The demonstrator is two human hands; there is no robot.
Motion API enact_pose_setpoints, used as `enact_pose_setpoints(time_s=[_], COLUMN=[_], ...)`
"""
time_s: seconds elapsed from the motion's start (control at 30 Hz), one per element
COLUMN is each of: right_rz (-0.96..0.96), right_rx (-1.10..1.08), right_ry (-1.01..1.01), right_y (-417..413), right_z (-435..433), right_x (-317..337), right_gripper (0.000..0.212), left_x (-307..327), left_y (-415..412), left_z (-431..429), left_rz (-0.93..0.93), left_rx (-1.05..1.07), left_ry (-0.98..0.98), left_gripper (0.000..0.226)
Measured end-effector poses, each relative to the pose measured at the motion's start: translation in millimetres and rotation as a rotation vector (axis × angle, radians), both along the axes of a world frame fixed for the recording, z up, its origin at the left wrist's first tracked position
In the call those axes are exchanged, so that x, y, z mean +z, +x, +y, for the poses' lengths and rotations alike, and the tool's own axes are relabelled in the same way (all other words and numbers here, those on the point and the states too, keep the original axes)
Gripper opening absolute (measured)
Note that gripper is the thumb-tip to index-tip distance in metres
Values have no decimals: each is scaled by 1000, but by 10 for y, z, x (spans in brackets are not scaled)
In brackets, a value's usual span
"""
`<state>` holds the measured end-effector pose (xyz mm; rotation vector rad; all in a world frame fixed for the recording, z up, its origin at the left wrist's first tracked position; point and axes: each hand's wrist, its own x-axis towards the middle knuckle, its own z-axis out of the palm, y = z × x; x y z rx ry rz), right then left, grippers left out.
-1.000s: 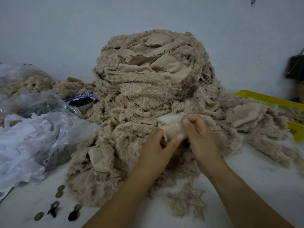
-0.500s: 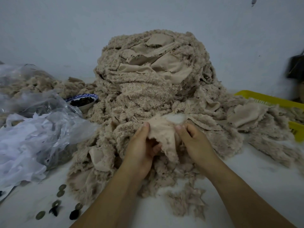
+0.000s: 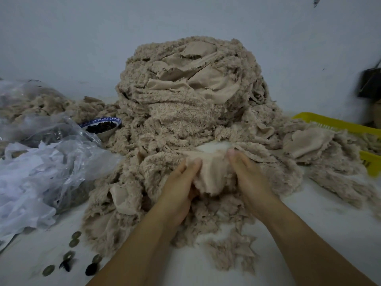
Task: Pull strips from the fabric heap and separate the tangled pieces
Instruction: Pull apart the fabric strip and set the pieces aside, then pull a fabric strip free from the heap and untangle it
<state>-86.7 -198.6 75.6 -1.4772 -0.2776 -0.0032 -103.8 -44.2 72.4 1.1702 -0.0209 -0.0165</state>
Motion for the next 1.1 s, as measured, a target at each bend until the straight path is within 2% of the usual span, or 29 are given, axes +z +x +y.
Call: enact_pose_setpoints(time_s=[0.1, 0.17, 0.27, 0.43, 0.73, 0.83, 0.9, 0.97, 1.1], right_rz=[-45, -60, 1, 132, 156, 213, 256, 295, 390], right_rx=[72, 21, -65, -95, -123, -185, -225, -253, -214], right_ry=[-202, -211, -122, 47, 74, 72, 88, 139, 319], right_y=[-13, -6, 18, 36, -20, -16, -2, 2, -5], right_z=[45, 49, 22, 15, -2, -9, -18, -30, -36], right_x=[-54, -71, -42, -3, 83, 99, 97, 108, 155], right_gripper=[16, 15, 26, 34, 35, 44, 41, 33, 42], left_x=[16, 24, 30, 15, 26, 45, 60, 70, 72], left_y=[6, 11, 20, 45, 28, 17, 7, 6, 27], left_z=[30, 23, 25, 35, 65, 66, 57, 51, 47], left_rz=[21, 29, 13, 42, 78, 73, 79, 92, 124], left_rx=[35, 87, 137, 161, 169, 171, 176, 189, 213], left_ry=[-73, -70, -70, -64, -41, -39, -62, -101, -184], left_gripper=[24, 27, 24, 25, 32, 38, 41, 40, 38])
